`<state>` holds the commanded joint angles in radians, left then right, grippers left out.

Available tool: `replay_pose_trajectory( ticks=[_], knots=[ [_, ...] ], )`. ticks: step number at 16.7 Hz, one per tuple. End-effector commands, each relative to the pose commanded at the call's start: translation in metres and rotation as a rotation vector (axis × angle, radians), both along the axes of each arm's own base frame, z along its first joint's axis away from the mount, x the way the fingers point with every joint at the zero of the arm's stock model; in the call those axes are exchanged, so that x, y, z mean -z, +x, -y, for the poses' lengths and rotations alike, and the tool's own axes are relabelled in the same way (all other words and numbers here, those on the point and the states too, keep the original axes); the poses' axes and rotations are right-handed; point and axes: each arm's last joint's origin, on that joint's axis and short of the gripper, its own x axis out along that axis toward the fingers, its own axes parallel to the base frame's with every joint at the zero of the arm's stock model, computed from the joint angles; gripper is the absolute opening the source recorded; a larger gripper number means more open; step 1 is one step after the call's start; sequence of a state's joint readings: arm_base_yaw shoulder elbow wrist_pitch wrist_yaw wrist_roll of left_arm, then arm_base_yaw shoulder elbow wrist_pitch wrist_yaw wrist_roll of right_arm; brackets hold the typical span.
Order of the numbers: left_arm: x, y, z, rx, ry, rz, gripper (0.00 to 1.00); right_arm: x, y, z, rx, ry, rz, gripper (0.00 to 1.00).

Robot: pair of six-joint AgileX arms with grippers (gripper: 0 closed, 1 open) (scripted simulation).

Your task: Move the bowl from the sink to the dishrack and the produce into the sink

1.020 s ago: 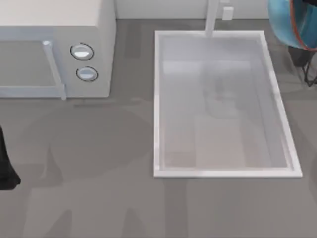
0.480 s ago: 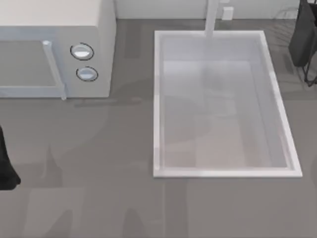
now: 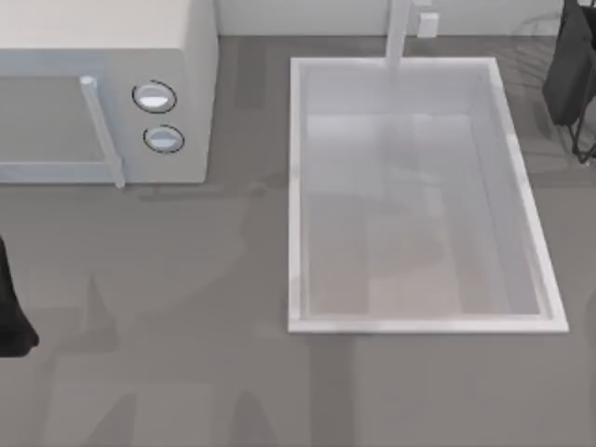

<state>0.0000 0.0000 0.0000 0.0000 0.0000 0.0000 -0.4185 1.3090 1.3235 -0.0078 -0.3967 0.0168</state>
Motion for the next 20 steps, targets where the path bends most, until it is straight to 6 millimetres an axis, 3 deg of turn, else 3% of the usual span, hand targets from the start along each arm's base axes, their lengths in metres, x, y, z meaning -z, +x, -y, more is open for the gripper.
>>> replay_pose_trajectory(
  ticks=[3, 6, 9, 13, 17, 20],
  knots=[
    [0.0, 0.0, 0.0, 0.0, 0.0, 0.0, 1.0, 0.004, 0.006, 0.001, -0.001, 0.003, -0.008, 0.0],
    [0.0, 0.0, 0.0, 0.0, 0.0, 0.0, 1.0, 0.028, 0.028, 0.009, 0.006, 0.009, -0.021, 0.0],
    [0.0, 0.0, 0.0, 0.0, 0.0, 0.0, 1.0, 0.065, 0.056, 0.015, 0.011, 0.004, -0.008, 0.0],
    [0.0, 0.0, 0.0, 0.0, 0.0, 0.0, 1.0, 0.129, 0.087, 0.015, 0.009, 0.006, -0.007, 0.0],
    [0.0, 0.0, 0.0, 0.0, 0.0, 0.0, 1.0, 0.182, 0.099, 0.007, 0.007, 0.002, 0.005, 0.0],
    [0.0, 0.0, 0.0, 0.0, 0.0, 0.0, 1.0, 0.2, 0.1, 0.001, 0.0, 0.0, 0.0, 0.0]
  ],
)
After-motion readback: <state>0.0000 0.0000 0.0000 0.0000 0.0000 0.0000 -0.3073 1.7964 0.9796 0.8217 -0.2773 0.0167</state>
